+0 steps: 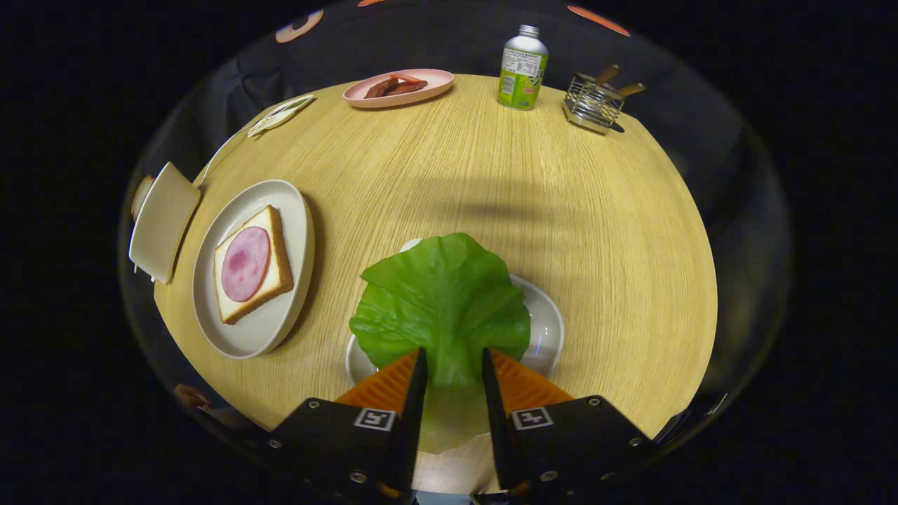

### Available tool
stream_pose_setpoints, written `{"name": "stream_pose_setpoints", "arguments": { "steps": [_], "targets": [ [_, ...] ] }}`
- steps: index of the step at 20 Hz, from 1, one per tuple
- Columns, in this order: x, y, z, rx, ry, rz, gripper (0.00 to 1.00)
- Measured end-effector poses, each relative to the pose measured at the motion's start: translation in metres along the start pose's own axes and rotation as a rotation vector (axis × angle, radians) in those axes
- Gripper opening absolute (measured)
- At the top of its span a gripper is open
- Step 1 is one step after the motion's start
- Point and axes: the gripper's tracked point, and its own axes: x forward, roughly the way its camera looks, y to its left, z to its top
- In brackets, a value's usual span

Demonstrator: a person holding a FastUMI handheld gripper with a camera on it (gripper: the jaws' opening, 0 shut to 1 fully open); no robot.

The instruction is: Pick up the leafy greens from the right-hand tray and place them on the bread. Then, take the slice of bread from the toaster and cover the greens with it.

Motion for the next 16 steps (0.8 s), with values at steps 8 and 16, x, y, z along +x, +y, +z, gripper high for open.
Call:
{"name": "stream_pose_setpoints", "arguments": {
  "steps": [8, 16],
  "targets": [
    [-0.006, 0.014, 0.004, 0.066, -0.015, -0.015, 0.01],
    [-0.063, 0.042, 0.032, 0.151, -0.132, 0.084, 0.01]
  ]
}}
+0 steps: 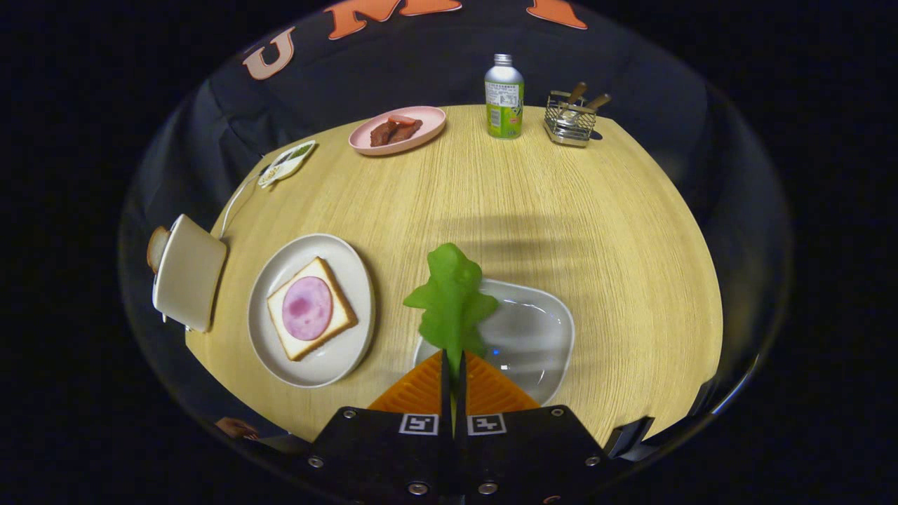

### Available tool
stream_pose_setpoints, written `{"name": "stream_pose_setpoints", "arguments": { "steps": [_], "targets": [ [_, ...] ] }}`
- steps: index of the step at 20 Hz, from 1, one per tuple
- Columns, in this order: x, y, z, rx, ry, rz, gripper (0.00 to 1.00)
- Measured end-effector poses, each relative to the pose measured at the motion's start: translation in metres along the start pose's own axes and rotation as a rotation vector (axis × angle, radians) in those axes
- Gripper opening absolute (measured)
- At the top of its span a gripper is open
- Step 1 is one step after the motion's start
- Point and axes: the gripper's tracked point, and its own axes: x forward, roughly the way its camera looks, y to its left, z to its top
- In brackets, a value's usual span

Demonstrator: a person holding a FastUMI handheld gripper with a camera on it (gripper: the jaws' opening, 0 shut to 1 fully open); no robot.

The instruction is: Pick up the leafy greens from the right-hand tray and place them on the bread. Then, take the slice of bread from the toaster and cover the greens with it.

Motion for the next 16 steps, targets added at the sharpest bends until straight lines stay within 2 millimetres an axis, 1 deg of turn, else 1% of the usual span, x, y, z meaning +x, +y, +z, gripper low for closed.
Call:
{"name": "stream_pose_setpoints", "arguments": {
  "steps": [3, 5, 7, 9, 12, 13, 16],
  "targets": [
    [-0.027, 0.024, 0.022, -0.035, -0.067, 0.033, 0.01],
    [-0.046, 0.051, 0.037, -0.056, -0.103, 0.085, 0.01],
    [-0.053, 0.081, 0.046, -0.091, -0.119, 0.141, 0.01],
    [-0.052, 0.104, 0.047, -0.141, -0.113, 0.163, 0.01],
    [-0.04, 0.14, 0.034, -0.204, -0.064, 0.204, 0.01],
    [-0.035, 0.149, 0.03, -0.22, -0.046, 0.216, 0.01],
    [-0.02, 0.164, 0.018, -0.262, -0.003, 0.223, 0.01]
  ]
}}
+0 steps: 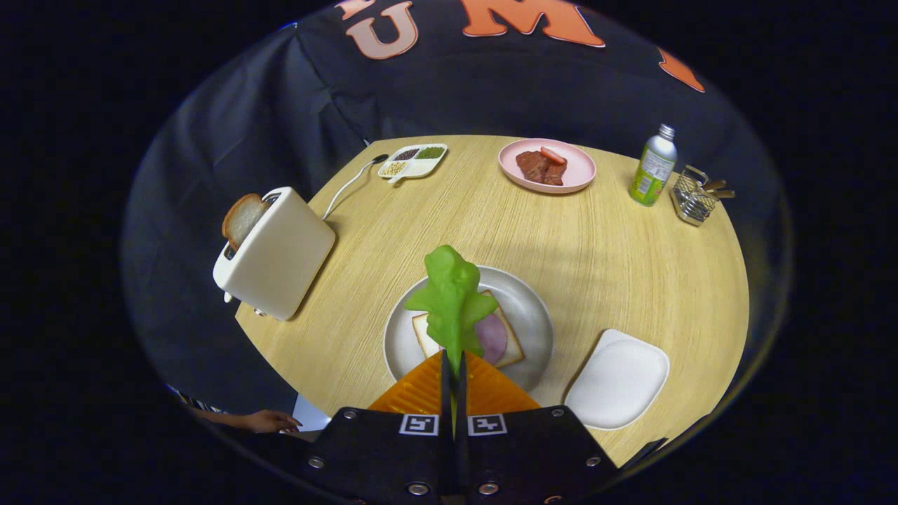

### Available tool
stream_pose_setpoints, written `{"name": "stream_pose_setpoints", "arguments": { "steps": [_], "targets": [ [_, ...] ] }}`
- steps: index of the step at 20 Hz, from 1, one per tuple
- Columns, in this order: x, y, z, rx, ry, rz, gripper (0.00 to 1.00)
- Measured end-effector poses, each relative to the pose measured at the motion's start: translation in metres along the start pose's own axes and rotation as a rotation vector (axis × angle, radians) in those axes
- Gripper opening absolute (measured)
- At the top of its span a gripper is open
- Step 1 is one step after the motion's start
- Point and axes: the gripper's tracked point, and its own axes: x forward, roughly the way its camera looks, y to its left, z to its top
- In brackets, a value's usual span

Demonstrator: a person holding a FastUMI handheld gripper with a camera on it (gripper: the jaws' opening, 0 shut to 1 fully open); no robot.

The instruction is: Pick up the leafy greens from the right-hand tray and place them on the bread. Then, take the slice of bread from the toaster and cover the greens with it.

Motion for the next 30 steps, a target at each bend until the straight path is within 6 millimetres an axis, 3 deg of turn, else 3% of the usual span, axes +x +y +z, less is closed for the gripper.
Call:
{"name": "stream_pose_setpoints", "arguments": {
  "steps": [4, 11, 15, 17, 18, 19, 20, 22, 25, 30],
  "targets": [
    [0.023, 0.011, -0.012, -0.034, 0.055, 0.035, 0.01],
    [0.046, -0.018, -0.012, -0.083, 0.064, -0.079, 0.05],
    [0.048, -0.027, -0.009, -0.084, 0.051, -0.099, 0.2],
    [0.049, -0.029, -0.006, -0.077, 0.031, -0.101, 0.33],
    [0.049, -0.028, -0.007, -0.074, 0.029, -0.099, 0.48],
    [0.05, -0.028, -0.006, -0.079, 0.025, -0.096, 0.5],
    [0.052, -0.028, -0.006, -0.088, 0.024, -0.098, 0.6],
    [0.056, -0.023, -0.008, -0.099, 0.036, -0.084, 0.7],
    [0.057, -0.009, -0.006, -0.094, 0.033, -0.045, 0.72],
    [0.028, 0.025, 0.033, -0.092, -0.091, 0.005, 0.74]
  ]
}}
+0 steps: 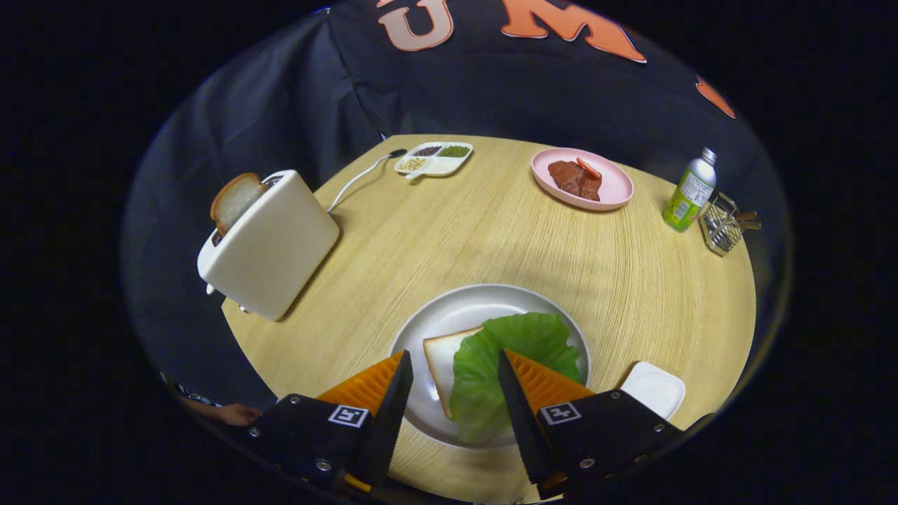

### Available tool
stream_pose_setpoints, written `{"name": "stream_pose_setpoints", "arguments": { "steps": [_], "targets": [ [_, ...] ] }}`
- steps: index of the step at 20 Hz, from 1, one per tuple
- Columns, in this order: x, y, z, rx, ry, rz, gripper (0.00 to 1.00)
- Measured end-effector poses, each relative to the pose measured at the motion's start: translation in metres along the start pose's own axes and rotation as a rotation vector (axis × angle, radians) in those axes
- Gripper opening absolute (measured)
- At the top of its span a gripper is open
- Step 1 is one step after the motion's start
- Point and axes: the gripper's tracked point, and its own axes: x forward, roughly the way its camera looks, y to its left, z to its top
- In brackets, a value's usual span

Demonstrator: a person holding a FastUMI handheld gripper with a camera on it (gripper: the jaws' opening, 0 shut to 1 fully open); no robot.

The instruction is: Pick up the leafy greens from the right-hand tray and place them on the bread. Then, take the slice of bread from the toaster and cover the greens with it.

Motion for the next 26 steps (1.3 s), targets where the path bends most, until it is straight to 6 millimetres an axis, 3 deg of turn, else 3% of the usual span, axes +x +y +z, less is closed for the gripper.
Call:
{"name": "stream_pose_setpoints", "arguments": {
  "steps": [4, 10, 14, 21, 24, 26],
  "targets": [
    [-0.022, 0.037, 0.044, -0.029, -0.063, 0.033, 0.9],
    [-0.037, 0.098, 0.1, 0.01, -0.077, 0.073, 0.96],
    [-0.026, 0.138, 0.117, 0.023, -0.024, 0.083, 0.98],
    [-0.012, 0.223, 0.167, 0.019, 0.043, 0.109, 0.96],
    [0.006, 0.25, 0.172, 0.008, 0.083, 0.092, 0.95],
    [0.02, 0.265, 0.165, 0.014, 0.138, 0.088, 0.92]
  ]
}}
